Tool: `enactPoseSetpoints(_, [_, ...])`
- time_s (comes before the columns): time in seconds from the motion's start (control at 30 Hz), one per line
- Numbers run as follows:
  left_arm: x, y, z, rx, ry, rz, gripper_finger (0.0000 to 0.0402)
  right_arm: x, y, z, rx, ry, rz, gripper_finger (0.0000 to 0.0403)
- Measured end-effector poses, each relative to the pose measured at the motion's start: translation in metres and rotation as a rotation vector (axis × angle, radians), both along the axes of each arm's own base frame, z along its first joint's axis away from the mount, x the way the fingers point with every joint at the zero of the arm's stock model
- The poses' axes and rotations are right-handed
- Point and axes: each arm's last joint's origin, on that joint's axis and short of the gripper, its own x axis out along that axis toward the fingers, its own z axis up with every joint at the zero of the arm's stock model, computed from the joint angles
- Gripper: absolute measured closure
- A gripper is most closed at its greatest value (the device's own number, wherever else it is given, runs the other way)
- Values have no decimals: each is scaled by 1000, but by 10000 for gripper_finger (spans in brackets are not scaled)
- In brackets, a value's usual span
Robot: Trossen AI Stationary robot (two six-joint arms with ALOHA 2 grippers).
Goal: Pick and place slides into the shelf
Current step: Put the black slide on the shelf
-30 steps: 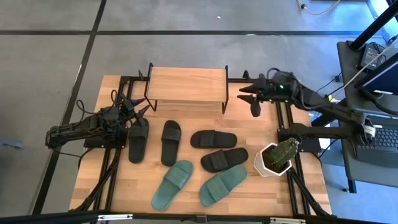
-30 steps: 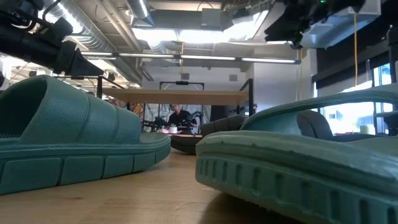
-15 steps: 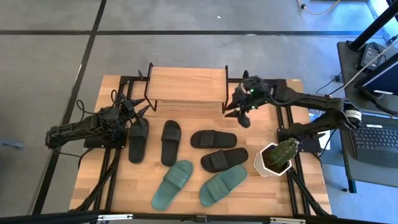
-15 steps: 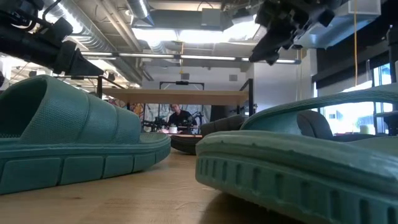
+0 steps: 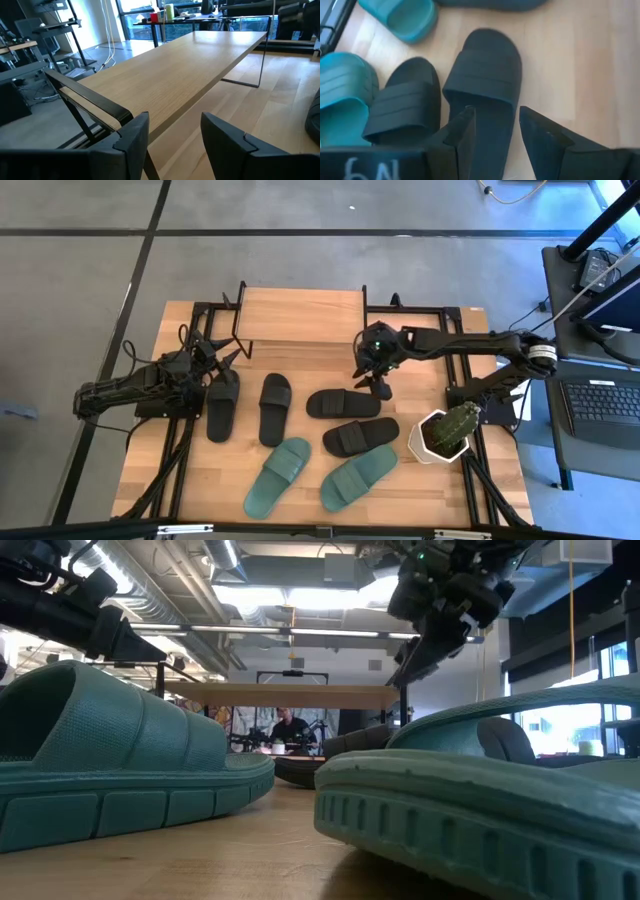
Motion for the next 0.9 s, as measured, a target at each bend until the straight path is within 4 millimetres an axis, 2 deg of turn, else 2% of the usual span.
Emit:
enactPoseSetpoints(0.3, [0,0,0,0,0,0,230,8,-2,-25,27,102,1,249])
enactPoseSetpoints(0.57, [0,0,0,0,0,0,230,6,-5,-43,-41,247,-63,249])
enactPoseSetpoints(0.9, [0,0,0,0,0,0,230,8,-5,-62,-28,329,-61,249])
